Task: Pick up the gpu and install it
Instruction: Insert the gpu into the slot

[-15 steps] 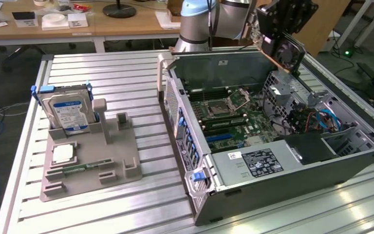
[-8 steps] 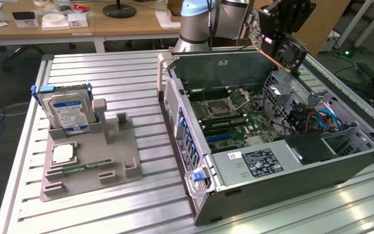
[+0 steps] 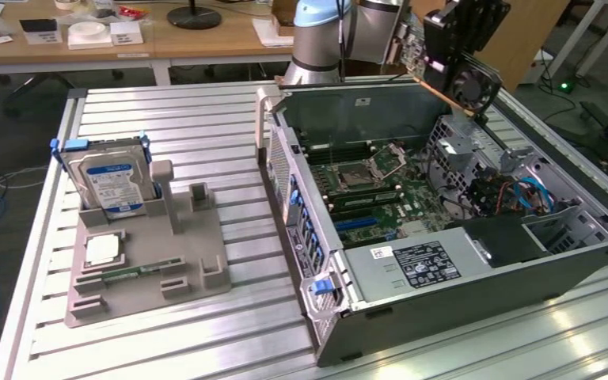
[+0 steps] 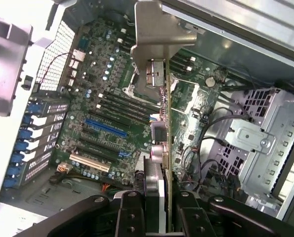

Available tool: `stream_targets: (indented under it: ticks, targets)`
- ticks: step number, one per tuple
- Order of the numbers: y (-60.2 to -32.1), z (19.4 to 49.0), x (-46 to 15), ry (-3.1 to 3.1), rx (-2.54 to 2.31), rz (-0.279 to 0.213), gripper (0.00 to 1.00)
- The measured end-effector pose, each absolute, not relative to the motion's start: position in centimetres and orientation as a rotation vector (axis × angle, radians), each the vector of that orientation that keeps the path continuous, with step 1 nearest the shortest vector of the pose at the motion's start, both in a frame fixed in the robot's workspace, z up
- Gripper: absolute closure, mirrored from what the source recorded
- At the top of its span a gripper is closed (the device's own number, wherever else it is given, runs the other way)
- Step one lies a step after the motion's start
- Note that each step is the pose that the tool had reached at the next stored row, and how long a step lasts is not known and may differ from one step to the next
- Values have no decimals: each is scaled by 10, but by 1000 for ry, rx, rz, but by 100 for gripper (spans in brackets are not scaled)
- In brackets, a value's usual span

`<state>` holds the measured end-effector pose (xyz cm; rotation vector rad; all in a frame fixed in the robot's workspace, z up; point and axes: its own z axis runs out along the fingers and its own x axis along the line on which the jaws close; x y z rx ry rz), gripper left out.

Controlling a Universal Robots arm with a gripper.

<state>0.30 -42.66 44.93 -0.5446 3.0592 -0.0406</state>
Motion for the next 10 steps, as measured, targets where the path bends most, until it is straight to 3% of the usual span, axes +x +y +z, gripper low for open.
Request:
stream_targets:
  ticks: [10]
  targets:
    - [-427, 449, 3, 3017, -738, -37, 72]
